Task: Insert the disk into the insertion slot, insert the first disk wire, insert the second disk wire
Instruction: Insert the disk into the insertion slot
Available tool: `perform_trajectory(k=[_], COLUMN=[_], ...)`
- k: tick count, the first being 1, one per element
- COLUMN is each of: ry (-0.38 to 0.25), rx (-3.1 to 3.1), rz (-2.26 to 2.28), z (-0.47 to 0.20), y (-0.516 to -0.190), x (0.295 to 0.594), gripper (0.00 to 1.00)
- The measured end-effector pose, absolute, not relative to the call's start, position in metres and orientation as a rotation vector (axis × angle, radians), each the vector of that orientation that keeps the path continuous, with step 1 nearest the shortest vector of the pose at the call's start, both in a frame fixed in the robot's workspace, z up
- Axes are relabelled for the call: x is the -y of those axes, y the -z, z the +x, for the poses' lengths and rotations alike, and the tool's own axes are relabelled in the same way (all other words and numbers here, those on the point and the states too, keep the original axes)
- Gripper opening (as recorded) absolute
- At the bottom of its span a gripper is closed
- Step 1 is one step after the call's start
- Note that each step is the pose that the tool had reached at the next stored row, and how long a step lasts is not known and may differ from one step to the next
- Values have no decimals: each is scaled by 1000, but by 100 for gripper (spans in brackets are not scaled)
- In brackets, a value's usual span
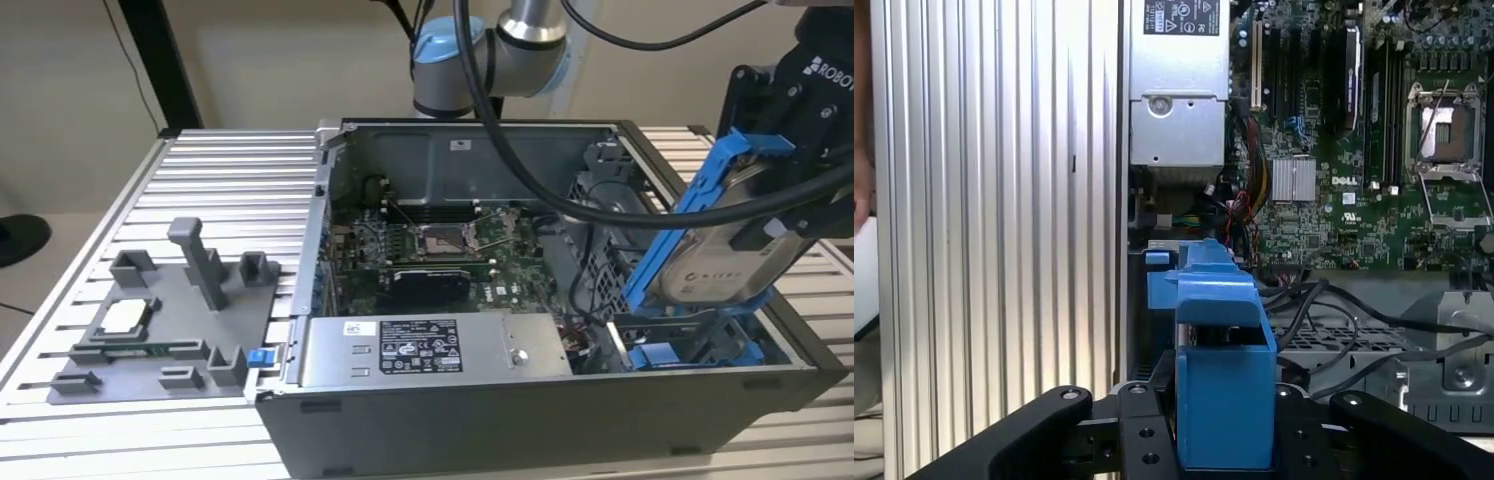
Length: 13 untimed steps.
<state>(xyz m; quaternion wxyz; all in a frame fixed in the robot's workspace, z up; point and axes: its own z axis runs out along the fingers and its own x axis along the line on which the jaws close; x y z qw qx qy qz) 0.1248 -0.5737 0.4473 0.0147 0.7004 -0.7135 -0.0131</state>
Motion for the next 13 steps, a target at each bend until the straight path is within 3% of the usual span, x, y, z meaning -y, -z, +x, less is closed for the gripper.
perform_trajectory(k=[13], ry=[40], rx=[2223], rz=[2178], z=[125], y=[-442], x=[572], gripper=[0])
